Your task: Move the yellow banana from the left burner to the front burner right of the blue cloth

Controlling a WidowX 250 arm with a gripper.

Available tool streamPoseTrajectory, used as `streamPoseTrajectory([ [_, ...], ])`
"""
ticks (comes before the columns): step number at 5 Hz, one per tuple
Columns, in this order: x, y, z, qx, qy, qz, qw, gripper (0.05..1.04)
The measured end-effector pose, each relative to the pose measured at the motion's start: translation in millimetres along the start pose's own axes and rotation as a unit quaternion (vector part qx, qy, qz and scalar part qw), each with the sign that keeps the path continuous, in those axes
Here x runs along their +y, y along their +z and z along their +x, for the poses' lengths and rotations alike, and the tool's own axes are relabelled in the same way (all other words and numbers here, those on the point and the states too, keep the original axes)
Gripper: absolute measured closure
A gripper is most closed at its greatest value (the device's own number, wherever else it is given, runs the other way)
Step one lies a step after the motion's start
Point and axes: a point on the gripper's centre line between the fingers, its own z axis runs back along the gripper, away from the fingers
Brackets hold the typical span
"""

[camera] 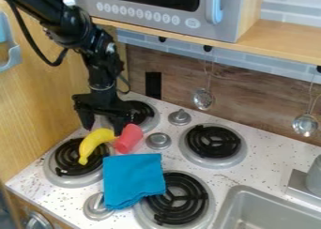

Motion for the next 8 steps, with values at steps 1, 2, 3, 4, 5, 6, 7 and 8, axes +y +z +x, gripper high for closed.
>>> streamPoseTrajectory([
  [1,5.0,-17.3,8.6,-0.022,0.025,0.018,0.9993,0.083],
  [2,13.0,-32.8,17.6,-0.018,0.038,0.036,0.9985,0.083],
  [3,27.9,-43.8,22.9,-0.005,0.055,0.046,0.9974,0.083],
  [4,34.7,-51.1,30.9,-0.004,0.067,0.054,0.9963,0.083],
  [5,36.2,-63.5,27.2,0.017,0.071,0.058,0.9956,0.12],
  [6,48.3,-73.3,19.9,0.044,0.108,0.042,0.9923,0.341],
  [7,55.3,-76.3,19.1,0.039,0.141,0.024,0.989,0.429],
  [8,50.6,-71.4,11.9,0.044,0.153,0.011,0.9872,0.429],
])
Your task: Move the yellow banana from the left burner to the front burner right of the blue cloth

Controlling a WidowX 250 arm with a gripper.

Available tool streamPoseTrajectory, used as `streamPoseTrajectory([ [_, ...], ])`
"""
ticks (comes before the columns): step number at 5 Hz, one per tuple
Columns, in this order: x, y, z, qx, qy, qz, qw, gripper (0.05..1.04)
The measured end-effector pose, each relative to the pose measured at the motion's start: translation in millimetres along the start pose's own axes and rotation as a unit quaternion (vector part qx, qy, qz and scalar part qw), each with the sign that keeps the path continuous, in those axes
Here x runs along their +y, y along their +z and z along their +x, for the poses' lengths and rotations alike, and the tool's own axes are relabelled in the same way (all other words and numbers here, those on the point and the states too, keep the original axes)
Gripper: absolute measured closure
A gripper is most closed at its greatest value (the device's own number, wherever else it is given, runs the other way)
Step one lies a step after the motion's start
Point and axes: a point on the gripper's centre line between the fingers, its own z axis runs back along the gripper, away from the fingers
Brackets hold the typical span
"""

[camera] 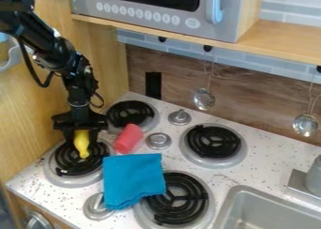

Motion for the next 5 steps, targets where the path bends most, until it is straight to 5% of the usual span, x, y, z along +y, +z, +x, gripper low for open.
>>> streamPoseTrajectory([
  [1,-5.0,30.1,-5.7,-0.005,0.006,-0.032,0.9995,0.429],
  [3,-31.6,112.4,-29.2,-0.059,-0.026,-0.088,0.994,0.429],
  [5,-92.7,122.9,-79.2,-0.03,-0.095,-0.103,0.9897,0.429],
])
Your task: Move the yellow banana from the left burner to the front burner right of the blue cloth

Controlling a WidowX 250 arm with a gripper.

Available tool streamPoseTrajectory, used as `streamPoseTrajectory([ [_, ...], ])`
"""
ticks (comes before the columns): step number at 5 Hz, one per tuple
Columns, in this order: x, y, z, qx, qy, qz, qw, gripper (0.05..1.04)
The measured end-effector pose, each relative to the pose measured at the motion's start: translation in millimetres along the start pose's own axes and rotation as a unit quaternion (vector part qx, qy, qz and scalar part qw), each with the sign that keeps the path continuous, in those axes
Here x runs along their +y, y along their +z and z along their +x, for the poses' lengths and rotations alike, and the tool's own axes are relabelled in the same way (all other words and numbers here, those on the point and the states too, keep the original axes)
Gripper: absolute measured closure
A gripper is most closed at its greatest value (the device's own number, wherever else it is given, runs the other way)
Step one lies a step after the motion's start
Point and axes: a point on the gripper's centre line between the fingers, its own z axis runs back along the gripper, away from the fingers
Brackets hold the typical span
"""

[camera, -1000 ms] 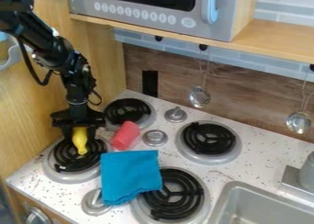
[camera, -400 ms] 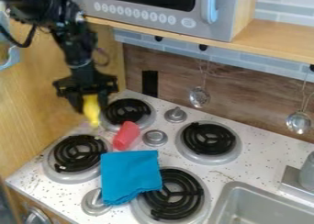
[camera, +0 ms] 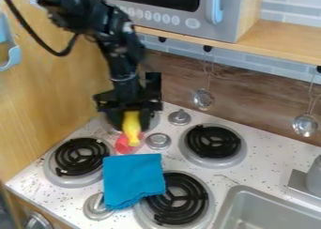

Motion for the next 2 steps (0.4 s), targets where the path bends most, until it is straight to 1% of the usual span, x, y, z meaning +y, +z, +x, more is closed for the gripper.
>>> streamPoseTrajectory([
  [1,-24.9,0.7,-8.5,-0.002,-0.009,0.001,1.0,0.429],
  [2,-43.6,-22.9,-22.5,0.017,0.015,0.007,0.9997,0.429],
])
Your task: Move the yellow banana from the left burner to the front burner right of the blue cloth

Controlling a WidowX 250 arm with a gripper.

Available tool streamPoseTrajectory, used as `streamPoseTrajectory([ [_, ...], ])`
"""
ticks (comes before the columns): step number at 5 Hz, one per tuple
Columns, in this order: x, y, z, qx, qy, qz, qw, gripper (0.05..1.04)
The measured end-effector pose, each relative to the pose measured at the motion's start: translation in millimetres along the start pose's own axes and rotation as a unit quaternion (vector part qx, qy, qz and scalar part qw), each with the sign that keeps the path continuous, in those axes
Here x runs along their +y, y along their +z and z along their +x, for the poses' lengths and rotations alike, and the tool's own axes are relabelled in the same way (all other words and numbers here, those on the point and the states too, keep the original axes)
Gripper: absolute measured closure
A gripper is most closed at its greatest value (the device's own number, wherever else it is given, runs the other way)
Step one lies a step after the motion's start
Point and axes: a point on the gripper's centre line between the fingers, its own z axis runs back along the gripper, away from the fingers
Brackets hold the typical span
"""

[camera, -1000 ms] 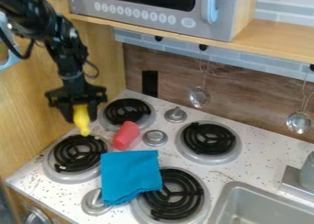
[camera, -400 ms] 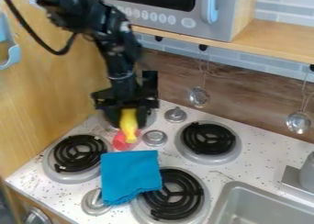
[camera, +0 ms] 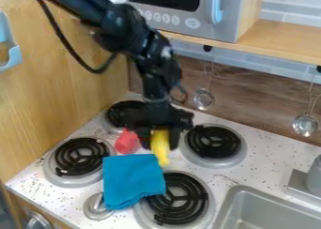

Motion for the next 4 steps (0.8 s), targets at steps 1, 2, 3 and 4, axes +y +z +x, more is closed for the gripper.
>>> streamPoseTrajectory([
  [1,-12.9,-28.7,-13.4,0.014,0.028,0.009,0.9995,0.429],
  [2,-24.7,-48.3,-20.3,0.019,0.024,0.019,0.9994,0.429],
  [3,-28.9,-62.9,-18.3,0.026,0.031,0.019,0.999,0.347],
  [4,-29.9,-75.6,-14.9,0.036,0.024,0.027,0.9987,0.108],
])
